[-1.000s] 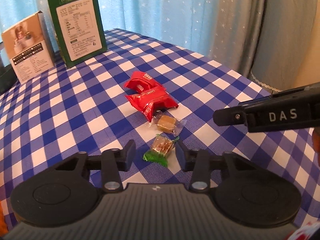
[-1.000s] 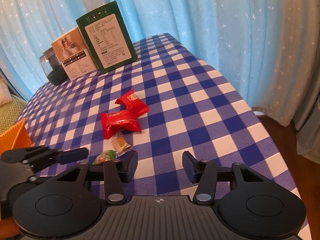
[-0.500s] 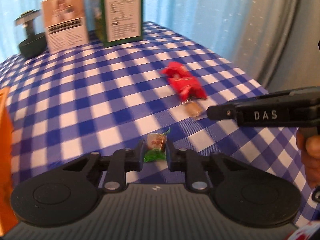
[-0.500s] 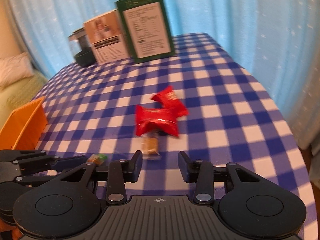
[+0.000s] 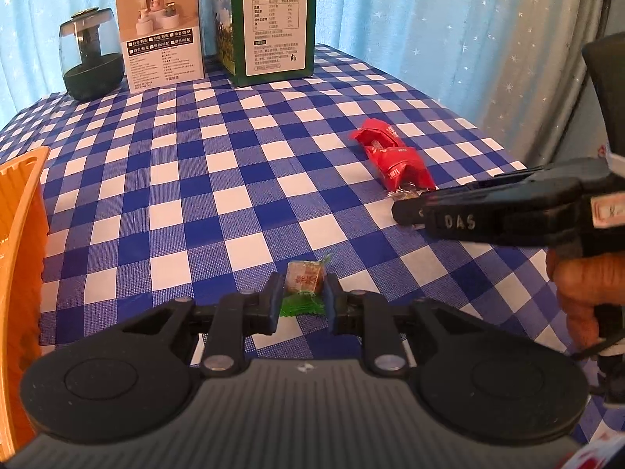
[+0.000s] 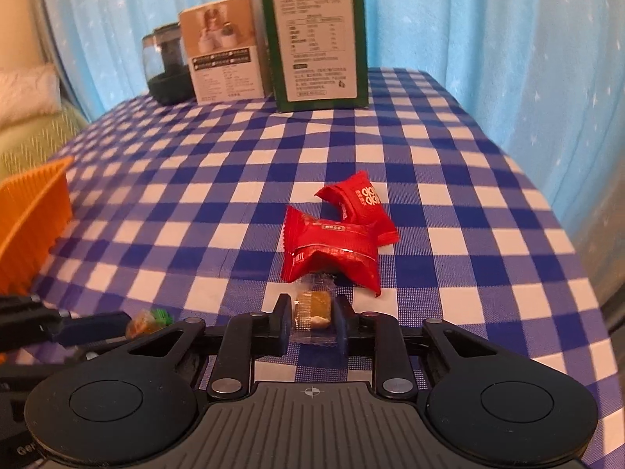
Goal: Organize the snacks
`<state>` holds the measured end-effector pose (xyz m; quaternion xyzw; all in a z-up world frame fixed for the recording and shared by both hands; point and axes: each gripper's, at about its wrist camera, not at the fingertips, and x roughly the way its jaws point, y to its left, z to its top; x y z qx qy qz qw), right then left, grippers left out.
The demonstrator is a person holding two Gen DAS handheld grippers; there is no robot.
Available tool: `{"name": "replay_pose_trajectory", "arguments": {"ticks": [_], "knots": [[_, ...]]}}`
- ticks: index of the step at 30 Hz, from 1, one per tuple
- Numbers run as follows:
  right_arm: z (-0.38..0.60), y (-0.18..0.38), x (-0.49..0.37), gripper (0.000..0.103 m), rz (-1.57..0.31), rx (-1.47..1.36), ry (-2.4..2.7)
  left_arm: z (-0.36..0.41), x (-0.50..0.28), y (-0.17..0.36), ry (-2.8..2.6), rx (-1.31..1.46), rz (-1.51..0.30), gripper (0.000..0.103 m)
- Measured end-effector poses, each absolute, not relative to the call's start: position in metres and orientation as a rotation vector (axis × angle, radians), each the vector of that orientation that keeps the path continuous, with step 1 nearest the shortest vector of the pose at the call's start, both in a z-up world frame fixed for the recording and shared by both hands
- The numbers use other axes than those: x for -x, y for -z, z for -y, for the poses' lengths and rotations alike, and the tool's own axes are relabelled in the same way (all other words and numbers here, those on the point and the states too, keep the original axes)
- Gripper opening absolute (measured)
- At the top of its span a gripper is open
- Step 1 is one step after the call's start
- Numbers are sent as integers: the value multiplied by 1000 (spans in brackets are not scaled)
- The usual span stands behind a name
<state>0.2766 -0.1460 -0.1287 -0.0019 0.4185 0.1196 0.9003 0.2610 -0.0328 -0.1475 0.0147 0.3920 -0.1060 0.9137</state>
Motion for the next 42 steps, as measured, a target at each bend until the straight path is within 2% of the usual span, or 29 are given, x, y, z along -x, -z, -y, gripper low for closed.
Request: {"name": "replay_pose_trajectory", "arguments": {"ticks": [10,15,42], "knots": [[154,125,-270,22,-888,-63,-221,36,-271,150,235,-60,-828,23],[157,121,-259,22,-897,-91,-205,38,-262,143,228,-65,-832,18],[141,49,-115,22,-846,-150,-152,1,-133,69,140,68,-793,18]]}}
